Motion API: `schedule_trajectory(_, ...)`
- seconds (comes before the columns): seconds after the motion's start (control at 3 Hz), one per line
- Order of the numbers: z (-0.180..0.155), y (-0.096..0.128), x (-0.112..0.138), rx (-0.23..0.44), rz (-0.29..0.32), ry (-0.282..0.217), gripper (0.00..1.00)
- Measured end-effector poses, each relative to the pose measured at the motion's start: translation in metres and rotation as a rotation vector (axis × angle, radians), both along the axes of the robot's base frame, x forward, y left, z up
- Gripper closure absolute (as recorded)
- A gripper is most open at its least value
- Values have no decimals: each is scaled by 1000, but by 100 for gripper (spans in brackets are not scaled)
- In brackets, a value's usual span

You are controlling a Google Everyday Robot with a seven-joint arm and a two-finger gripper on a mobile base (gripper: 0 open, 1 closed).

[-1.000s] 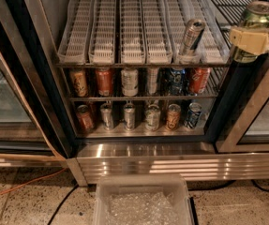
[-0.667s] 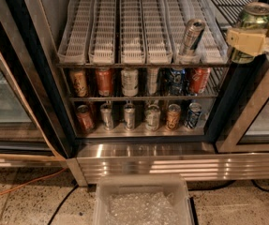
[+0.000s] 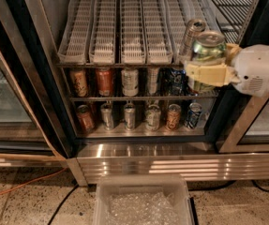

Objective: Pick green can from top shelf of fridge

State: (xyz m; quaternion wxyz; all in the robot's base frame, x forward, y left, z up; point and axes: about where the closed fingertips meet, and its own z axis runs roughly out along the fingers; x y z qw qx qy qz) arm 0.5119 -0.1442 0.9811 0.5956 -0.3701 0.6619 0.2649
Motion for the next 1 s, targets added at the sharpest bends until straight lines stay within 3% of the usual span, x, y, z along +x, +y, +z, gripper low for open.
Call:
schedule_trajectory(0.67, 6, 109, -86, 25, 368, 26, 100)
schedule_trajectory(1.0, 6, 109, -86, 25, 368, 26, 100)
